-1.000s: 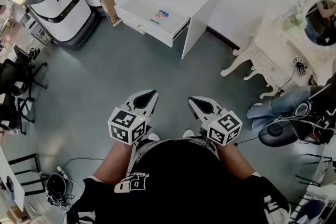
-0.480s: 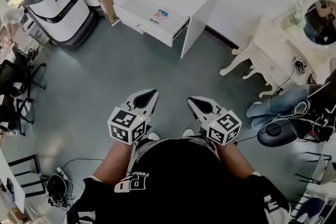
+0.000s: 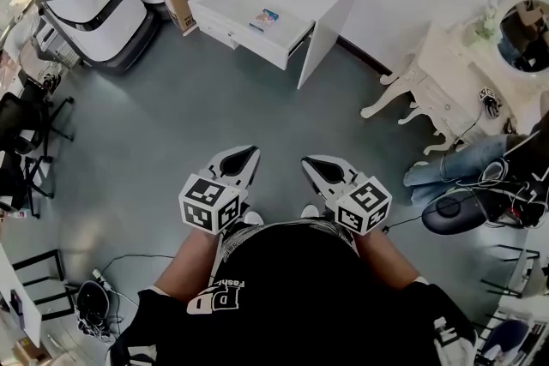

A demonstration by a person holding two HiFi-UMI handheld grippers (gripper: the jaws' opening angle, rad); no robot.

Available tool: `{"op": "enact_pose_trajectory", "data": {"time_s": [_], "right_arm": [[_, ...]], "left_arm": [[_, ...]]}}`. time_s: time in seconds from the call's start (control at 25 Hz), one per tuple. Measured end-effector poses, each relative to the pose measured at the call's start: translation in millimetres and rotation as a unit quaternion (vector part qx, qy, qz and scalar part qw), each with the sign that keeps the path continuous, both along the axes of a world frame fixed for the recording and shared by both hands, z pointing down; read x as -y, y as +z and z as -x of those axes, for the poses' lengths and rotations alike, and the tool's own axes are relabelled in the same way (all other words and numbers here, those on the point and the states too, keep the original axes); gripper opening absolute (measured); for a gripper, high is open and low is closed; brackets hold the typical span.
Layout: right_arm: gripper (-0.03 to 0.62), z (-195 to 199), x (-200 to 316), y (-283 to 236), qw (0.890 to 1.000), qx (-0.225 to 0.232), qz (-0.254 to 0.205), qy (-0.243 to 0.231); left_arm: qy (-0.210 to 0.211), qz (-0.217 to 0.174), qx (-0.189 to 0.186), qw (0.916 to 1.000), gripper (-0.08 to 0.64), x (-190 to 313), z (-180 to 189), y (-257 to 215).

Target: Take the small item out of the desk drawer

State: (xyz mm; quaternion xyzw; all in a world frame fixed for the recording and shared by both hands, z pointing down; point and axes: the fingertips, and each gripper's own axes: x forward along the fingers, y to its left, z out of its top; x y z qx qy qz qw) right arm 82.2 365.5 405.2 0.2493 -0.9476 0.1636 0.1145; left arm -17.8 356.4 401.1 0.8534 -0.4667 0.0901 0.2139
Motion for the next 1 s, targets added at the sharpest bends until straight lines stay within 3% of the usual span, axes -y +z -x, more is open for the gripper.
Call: {"op": "enact_pose_trajectory", "data": {"time_s": [0.44,1.0], "right_arm": [[0.008,57,-22,-1,1.000,-0.006,-0.008,-0.002],[0.009,68,-22,15,0.999,-0.004,0.019,0.042]], "left_arm": [[-0.006,-0.015,-0.001,0.9999,0.017,-16,59,-3],[0.023,0.012,-0.004,0.9997,0.016,-23,73,21]]}}
